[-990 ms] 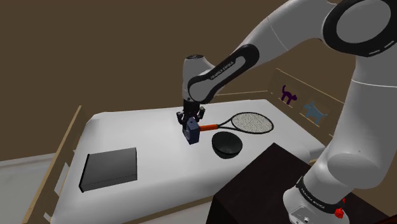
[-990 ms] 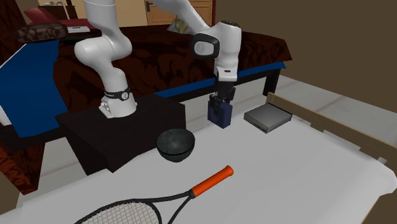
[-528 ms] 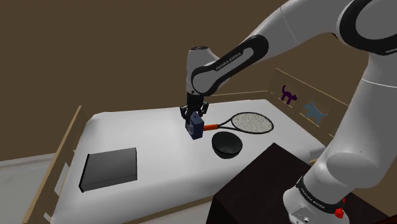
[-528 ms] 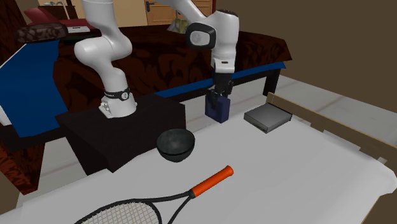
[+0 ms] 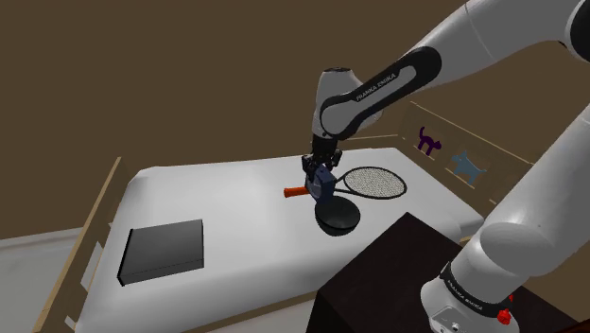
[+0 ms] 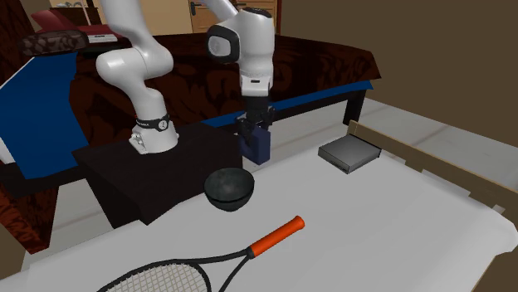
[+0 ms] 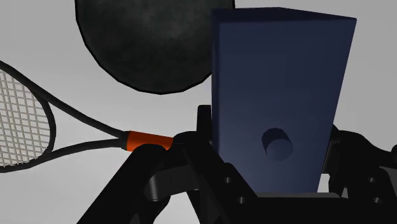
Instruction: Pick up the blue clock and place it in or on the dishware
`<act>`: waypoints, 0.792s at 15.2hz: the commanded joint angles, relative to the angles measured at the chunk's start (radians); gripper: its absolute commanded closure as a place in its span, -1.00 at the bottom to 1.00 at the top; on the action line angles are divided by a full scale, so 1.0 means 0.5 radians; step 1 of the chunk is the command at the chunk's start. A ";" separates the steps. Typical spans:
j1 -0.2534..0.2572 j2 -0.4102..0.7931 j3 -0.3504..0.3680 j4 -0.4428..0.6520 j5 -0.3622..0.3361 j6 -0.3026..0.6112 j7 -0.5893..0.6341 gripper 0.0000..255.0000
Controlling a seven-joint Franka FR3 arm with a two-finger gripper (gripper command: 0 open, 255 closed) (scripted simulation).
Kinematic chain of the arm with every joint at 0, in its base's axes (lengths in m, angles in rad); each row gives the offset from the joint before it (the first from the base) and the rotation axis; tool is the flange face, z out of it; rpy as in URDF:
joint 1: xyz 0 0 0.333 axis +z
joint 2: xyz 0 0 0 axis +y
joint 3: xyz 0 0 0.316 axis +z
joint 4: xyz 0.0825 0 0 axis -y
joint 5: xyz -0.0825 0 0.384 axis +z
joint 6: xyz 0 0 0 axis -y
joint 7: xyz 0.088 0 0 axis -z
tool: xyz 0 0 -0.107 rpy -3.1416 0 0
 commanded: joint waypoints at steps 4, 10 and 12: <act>-0.100 -0.227 -0.128 -0.237 0.032 0.012 -0.257 1.00; -0.147 -0.228 -0.189 -0.358 0.018 0.133 -0.355 1.00; -0.148 -0.179 -0.188 -0.373 0.012 0.196 -0.350 1.00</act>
